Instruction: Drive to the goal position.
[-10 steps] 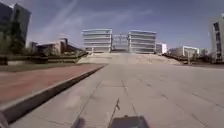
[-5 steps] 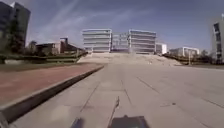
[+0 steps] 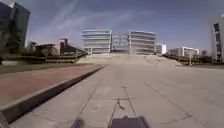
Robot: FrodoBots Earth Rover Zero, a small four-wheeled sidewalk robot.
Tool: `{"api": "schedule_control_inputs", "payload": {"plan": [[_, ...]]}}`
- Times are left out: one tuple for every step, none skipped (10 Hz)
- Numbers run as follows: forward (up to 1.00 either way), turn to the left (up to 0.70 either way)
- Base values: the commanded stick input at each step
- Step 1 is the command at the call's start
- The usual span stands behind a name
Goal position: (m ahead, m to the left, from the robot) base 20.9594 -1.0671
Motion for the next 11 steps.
{"api": "schedule_control_inputs", "payload": {"plan": [[0.70,0.00],[0.70,0.00],[0.70,0.00],[0.70,0.00],[0.70,0.00],[0.70,0.00],[0.70,0.00],[0.70,0.00],[0.70,0.00],[0.70,0.00],[0.70,0.00]]}}
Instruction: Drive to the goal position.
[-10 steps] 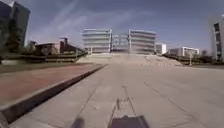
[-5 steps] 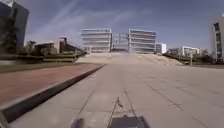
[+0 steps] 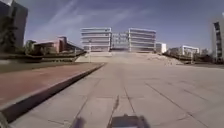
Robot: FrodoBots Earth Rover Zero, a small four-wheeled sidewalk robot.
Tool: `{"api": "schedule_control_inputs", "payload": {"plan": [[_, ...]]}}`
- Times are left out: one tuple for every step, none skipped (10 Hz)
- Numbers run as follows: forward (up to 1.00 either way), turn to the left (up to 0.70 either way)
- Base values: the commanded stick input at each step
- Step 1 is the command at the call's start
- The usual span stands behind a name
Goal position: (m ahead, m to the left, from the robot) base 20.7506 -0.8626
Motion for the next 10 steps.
{"api": "schedule_control_inputs", "payload": {"plan": [[0.70,0.00],[0.70,0.00],[0.70,0.00],[0.70,0.00],[0.70,0.00],[0.70,0.00],[0.70,0.00],[0.70,0.00],[0.70,0.00],[0.70,0.00]]}}
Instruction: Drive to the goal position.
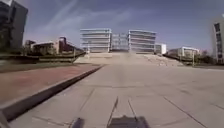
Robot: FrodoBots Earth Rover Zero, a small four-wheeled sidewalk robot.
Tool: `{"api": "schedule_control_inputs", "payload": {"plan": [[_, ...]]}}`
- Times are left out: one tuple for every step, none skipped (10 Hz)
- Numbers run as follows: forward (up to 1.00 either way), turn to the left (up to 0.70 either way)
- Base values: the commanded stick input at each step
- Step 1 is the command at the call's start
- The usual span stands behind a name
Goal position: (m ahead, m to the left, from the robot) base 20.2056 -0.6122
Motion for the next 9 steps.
{"api": "schedule_control_inputs", "payload": {"plan": [[0.70,0.00],[0.70,0.00],[0.70,0.00],[0.70,0.00],[0.70,0.04],[0.70,0.21],[0.70,0.13],[0.70,0.00],[0.70,0.00]]}}
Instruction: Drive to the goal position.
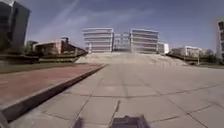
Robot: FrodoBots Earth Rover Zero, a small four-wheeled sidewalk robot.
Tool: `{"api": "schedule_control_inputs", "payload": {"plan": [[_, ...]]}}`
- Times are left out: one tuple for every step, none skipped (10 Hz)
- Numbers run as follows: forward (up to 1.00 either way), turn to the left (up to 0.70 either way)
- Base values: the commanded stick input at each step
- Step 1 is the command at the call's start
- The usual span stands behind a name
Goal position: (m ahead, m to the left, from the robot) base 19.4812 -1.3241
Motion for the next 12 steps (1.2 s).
{"api": "schedule_control_inputs", "payload": {"plan": [[0.70,0.00],[0.70,0.00],[0.70,0.00],[0.70,0.00],[0.70,0.00],[0.70,0.00],[0.70,0.00],[0.70,0.00],[0.70,0.00],[0.70,0.00],[0.70,0.00],[0.70,0.00]]}}
